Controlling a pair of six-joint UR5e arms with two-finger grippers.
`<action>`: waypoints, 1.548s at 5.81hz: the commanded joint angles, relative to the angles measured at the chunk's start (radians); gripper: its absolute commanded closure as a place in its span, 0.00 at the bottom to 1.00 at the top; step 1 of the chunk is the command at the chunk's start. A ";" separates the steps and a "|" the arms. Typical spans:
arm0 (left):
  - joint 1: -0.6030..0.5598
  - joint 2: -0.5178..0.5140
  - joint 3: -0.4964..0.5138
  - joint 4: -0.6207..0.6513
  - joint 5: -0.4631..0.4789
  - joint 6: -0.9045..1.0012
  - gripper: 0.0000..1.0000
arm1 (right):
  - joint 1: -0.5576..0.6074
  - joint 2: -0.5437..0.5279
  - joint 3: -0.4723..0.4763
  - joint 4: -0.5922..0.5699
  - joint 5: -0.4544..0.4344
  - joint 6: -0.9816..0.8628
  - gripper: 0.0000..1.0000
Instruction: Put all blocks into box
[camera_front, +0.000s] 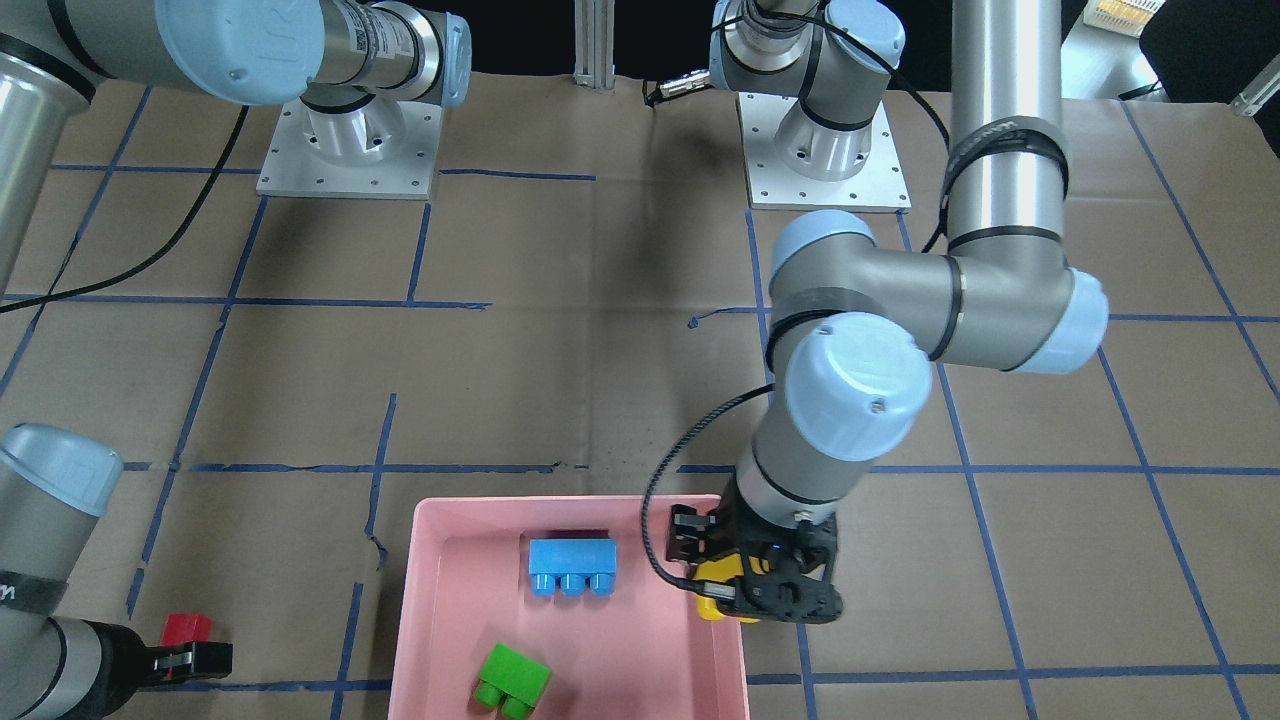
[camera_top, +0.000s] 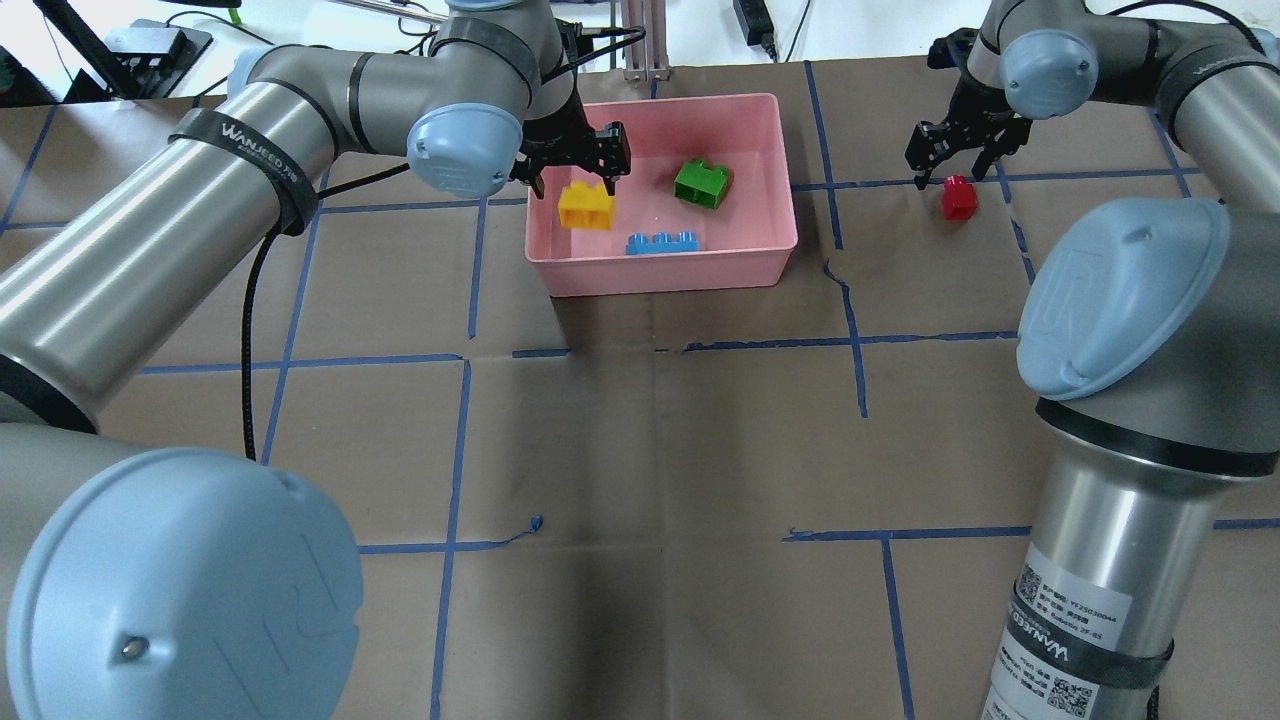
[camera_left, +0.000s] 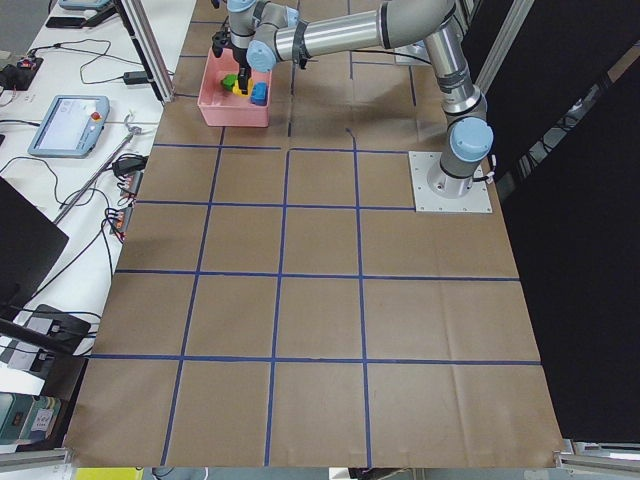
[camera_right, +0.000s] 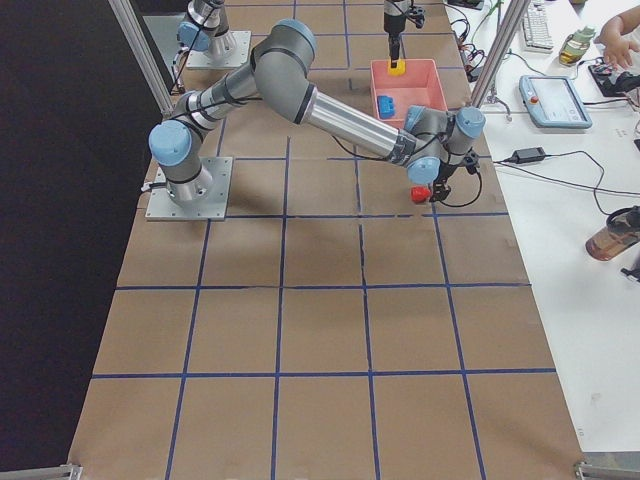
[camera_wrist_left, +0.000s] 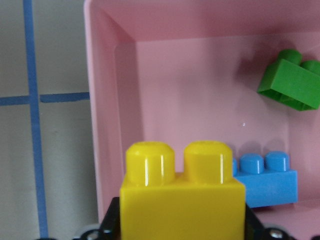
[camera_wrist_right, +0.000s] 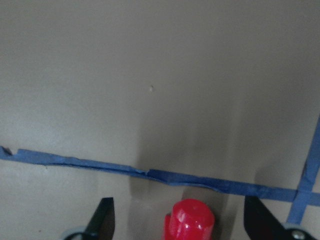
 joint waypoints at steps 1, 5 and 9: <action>-0.003 0.050 -0.011 -0.029 0.010 -0.013 0.01 | -0.001 -0.001 0.001 0.014 -0.023 0.000 0.71; 0.058 0.414 -0.162 -0.364 0.015 0.040 0.01 | 0.002 -0.069 -0.017 0.046 -0.011 -0.006 0.92; 0.182 0.506 -0.146 -0.464 0.055 0.187 0.01 | 0.224 -0.176 -0.084 0.061 0.039 0.296 0.92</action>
